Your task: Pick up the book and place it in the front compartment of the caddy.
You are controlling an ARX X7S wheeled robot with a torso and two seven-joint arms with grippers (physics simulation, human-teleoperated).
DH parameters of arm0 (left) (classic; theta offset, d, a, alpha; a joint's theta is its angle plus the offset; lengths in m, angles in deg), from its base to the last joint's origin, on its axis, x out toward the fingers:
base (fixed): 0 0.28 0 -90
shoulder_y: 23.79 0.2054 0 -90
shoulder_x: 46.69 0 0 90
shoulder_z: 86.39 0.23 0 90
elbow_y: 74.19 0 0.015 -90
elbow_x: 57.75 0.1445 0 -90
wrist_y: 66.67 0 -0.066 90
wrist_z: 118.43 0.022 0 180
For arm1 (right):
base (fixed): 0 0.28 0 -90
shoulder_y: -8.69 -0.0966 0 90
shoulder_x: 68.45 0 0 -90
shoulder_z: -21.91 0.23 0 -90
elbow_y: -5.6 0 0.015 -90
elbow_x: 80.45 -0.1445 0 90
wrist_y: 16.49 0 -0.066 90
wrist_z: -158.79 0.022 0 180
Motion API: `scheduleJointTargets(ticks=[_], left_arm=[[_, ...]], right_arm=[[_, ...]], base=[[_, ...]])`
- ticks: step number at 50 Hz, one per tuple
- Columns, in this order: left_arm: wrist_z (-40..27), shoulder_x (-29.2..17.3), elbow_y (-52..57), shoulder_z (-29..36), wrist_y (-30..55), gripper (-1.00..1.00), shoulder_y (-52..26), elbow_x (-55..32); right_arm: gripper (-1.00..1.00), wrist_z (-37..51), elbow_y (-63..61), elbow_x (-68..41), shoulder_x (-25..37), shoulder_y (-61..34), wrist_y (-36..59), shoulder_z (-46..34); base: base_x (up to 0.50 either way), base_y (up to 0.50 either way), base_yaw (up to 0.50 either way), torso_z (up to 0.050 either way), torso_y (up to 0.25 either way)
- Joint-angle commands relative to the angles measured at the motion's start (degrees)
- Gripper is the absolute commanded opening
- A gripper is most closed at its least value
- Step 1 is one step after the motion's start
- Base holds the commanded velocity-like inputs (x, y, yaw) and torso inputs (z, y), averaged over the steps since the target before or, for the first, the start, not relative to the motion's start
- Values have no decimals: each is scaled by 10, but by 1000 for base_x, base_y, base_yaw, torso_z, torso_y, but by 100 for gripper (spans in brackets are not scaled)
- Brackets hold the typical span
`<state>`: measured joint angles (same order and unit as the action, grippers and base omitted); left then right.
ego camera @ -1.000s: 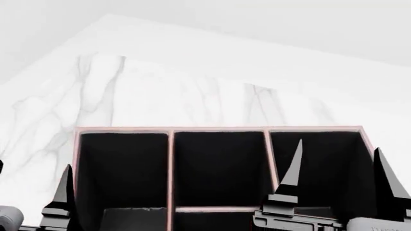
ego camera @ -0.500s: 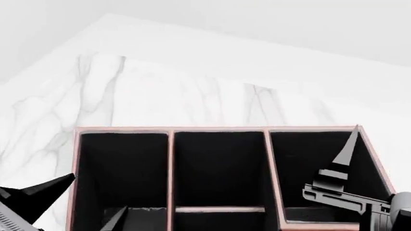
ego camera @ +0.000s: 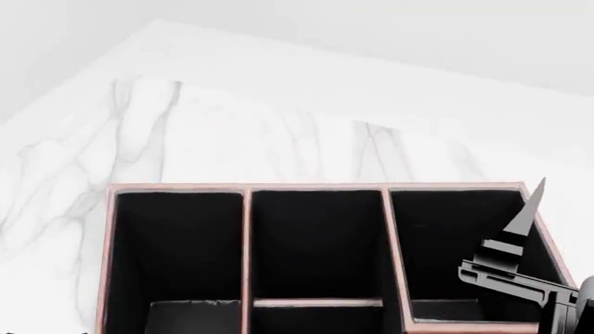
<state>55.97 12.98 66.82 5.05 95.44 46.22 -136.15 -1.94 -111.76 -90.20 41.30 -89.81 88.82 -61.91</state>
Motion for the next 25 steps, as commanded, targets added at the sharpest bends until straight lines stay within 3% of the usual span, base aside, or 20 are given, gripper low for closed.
scheduleJointTargets(ticks=[1,19,25], left_arm=[[-104,-8,-35,11,49,100,-55,-167],[-124,-12,-58,65,56,100,-55,-204],[-114,-8,-65,83,68,100,-49,-179]], right_arm=[[100,-13,3,4,-11,-1,-3,17],[100,-14,14,7,-8,-4,-8,7],[100,-13,14,8,-7,-3,-10,4]], base=[[0,0,0,0,0],[0,0,0,0,0],[0,0,0,0,0]])
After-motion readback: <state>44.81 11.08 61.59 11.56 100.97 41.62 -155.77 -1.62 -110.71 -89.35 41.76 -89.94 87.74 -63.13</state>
